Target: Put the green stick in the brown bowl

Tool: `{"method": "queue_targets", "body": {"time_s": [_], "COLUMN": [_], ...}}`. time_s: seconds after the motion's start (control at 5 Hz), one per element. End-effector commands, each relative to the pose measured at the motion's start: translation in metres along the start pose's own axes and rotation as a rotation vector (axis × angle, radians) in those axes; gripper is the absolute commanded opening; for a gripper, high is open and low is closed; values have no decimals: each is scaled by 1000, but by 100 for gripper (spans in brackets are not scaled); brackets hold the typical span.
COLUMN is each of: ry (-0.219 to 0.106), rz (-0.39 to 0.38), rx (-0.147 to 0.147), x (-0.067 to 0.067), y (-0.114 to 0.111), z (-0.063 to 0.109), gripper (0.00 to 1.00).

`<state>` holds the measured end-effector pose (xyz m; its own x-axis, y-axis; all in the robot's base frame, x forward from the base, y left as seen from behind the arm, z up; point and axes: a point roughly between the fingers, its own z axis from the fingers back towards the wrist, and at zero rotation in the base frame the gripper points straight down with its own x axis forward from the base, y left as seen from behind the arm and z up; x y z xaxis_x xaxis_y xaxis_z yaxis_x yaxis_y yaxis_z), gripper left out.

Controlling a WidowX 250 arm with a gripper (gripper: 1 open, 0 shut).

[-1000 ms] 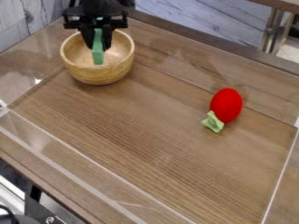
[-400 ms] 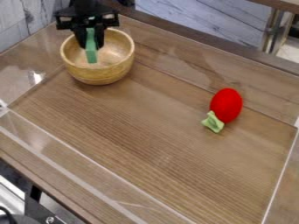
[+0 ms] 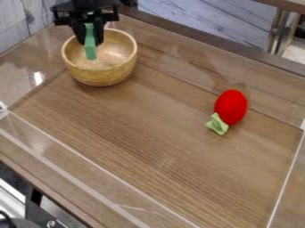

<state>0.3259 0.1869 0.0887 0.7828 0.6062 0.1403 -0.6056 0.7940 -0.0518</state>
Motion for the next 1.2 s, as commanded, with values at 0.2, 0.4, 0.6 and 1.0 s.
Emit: {"method": "queue_targets", "body": {"time_s": [0.2,0.4,0.6,1.0], "ry": [-74,-70,-65,-58], "rz": [-13,9,26,-50], "rx": [-14,-4,9,21], "x": [13,19,19,19], "y": [-27,-41,-50,-54], "z": [30,21,13,19], "gripper": [0,0,0,100]}}
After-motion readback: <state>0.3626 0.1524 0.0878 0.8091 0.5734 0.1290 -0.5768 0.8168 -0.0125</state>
